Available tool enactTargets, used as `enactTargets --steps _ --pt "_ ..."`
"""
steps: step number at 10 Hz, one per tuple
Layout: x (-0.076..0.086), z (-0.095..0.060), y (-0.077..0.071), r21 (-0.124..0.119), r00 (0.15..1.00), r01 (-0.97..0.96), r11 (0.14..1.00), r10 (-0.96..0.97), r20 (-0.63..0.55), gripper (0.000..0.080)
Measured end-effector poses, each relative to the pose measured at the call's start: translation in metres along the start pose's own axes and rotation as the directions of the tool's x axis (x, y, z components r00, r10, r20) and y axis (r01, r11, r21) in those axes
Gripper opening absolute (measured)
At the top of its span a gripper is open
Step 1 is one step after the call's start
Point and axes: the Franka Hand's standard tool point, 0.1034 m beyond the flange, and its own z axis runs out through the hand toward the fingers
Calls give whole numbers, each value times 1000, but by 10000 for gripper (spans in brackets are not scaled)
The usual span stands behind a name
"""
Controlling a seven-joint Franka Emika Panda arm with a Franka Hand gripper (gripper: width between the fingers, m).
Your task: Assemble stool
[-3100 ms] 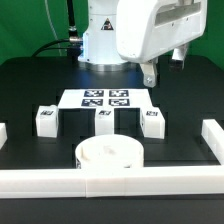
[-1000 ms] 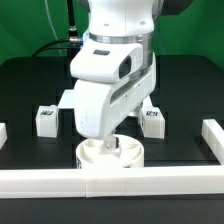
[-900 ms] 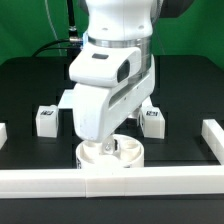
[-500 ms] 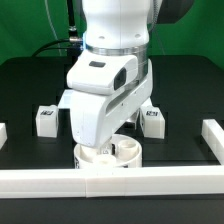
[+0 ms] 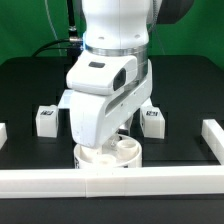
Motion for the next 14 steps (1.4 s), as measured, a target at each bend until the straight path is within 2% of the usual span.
enactTargets --steps 1,7,8,10,11,14 --pt "0 -1 0 -1 1000 0 1000 0 -1 29" --pt "4 -1 -1 1 1000 6 1000 -6 2 29" --pt "27 -2 -10 13 999 40 999 -40 -1 29" --pt "55 -2 -21 16 999 50 999 -50 -10 29" --pt "70 0 -30 34 998 67 997 -67 -4 29" --pt "94 -3 -42 46 1000 4 999 -4 7 29"
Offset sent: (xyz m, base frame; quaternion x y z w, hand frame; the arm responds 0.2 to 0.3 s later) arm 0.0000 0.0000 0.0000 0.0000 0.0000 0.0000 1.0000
